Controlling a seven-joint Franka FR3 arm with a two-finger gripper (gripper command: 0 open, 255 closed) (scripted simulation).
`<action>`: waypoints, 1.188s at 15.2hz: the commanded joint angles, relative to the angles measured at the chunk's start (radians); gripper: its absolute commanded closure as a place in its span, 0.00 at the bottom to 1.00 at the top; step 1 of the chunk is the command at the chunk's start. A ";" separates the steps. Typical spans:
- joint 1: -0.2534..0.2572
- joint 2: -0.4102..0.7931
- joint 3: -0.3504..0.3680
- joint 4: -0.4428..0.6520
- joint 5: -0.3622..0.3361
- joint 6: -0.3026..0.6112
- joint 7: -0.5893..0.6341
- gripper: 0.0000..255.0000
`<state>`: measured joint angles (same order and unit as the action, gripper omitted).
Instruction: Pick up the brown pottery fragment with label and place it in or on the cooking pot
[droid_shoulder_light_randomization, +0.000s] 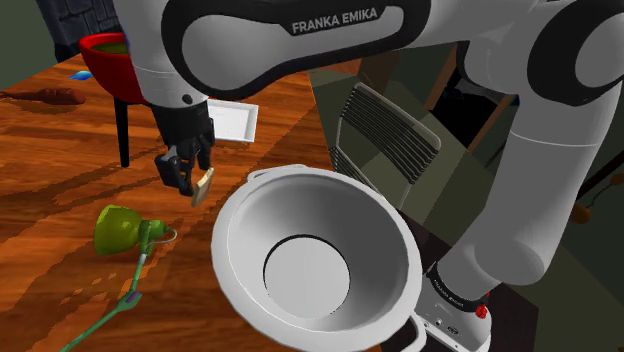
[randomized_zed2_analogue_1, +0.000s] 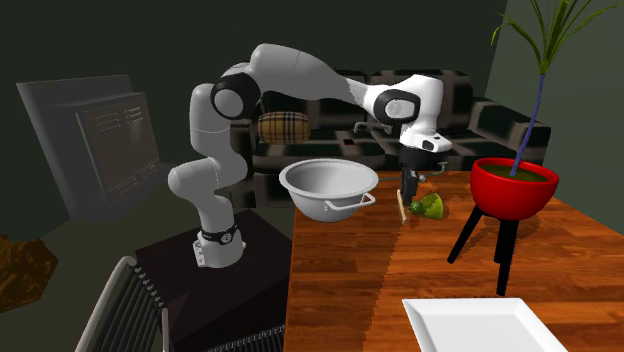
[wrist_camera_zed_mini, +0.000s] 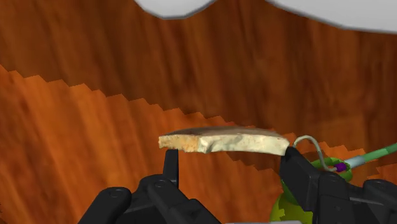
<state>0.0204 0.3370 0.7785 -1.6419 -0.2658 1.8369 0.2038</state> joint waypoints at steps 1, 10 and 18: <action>-0.001 -0.007 0.003 0.021 0.006 -0.026 -0.005 1.00; 0.011 -0.014 0.010 0.135 0.016 -0.143 -0.017 1.00; 0.036 -0.001 0.012 0.261 0.009 -0.257 -0.020 1.00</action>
<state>0.0527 0.3322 0.7907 -1.4006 -0.2542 1.5968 0.1846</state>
